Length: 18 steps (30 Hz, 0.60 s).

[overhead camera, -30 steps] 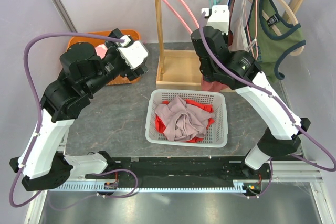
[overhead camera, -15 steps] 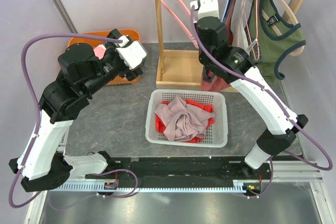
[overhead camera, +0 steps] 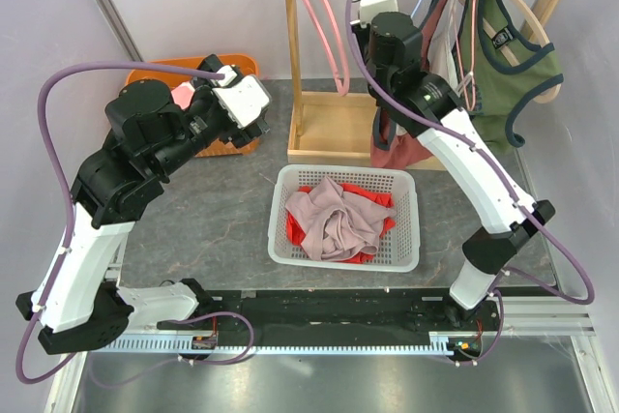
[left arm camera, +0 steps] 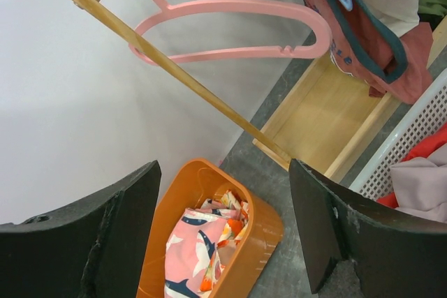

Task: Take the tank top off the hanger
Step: Place the hanger at the clothesline.

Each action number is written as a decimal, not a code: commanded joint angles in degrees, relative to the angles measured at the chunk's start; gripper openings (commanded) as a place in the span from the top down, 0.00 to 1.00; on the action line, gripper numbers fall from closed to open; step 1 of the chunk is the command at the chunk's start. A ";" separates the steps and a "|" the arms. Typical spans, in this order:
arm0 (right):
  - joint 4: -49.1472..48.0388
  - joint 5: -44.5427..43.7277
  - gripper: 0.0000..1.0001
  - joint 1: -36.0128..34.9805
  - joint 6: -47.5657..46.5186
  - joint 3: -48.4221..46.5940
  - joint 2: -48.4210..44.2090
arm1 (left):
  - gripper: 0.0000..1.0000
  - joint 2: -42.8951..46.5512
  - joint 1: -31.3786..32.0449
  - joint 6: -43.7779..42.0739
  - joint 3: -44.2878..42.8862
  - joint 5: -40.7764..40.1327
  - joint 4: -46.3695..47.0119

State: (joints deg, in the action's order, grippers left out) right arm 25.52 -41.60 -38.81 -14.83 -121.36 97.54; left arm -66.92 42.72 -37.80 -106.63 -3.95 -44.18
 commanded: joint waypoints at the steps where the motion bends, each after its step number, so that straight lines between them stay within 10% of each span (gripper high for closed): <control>1: -4.16 2.58 1.00 -0.30 -1.87 -4.41 2.57 | 0.19 0.56 -0.27 1.50 -0.42 0.43 2.09; 18: 11.45 1.79 1.00 1.10 11.82 -21.80 14.78 | 0.24 0.47 -0.27 1.85 -0.33 1.04 1.38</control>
State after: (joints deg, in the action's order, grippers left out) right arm 30.81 -39.27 -38.46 -10.15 -136.90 108.90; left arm -66.92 42.72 -37.76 -106.63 -3.90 -44.21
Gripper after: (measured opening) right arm 0.114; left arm 0.766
